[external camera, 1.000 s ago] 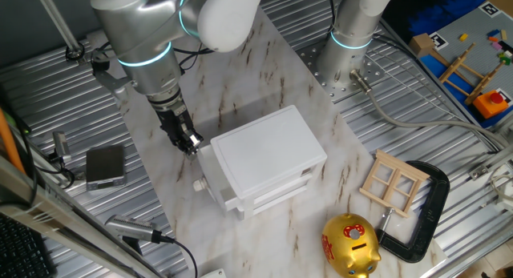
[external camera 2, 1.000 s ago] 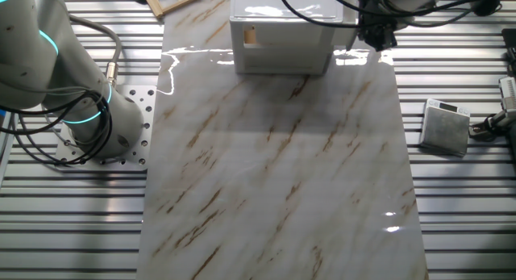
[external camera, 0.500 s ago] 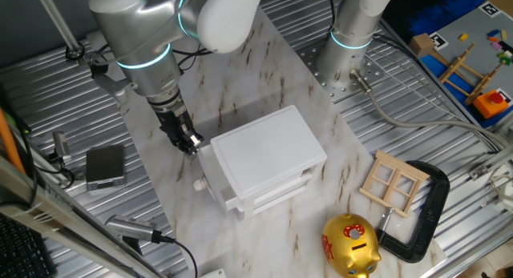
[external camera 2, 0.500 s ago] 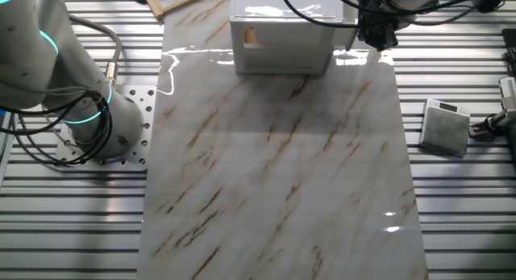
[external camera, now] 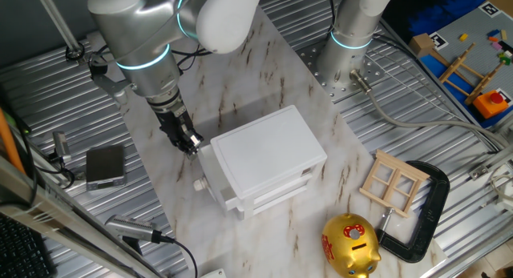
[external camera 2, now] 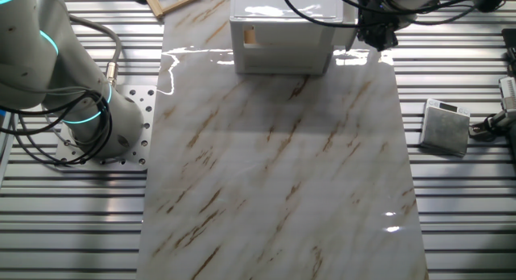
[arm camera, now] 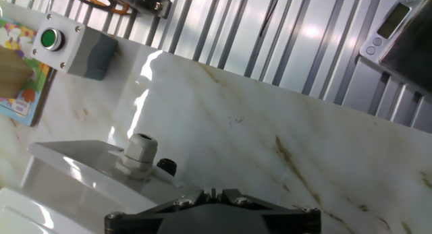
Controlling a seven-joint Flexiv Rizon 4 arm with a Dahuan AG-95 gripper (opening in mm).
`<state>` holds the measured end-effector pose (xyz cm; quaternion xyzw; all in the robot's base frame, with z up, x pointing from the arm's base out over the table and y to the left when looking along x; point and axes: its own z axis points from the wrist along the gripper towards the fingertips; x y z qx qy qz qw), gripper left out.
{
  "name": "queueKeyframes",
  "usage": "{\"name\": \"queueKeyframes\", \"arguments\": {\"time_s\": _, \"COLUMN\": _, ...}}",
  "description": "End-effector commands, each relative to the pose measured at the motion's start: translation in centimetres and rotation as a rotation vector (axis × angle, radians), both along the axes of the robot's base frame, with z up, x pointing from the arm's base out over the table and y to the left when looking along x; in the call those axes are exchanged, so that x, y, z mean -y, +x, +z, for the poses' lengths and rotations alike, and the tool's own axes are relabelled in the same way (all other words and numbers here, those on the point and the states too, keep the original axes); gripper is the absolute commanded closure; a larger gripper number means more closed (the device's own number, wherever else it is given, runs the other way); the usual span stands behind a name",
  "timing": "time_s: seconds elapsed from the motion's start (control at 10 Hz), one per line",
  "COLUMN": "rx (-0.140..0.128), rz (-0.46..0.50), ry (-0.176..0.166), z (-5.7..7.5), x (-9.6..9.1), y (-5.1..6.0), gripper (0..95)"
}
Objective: Put things in the drawer
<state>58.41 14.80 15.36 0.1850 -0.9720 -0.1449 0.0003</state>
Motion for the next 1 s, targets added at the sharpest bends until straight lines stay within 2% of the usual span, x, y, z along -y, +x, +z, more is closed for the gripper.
{"name": "queueKeyframes", "arguments": {"time_s": 0.1, "rx": -0.008, "rz": 0.031, "ry": -0.018, "z": -0.01, "x": 0.05, "y": 0.11, "gripper": 95.0}}
{"name": "queueKeyframes", "arguments": {"time_s": 1.0, "rx": -0.006, "rz": 0.072, "ry": -0.025, "z": 0.12, "x": 0.08, "y": 0.04, "gripper": 95.0}}
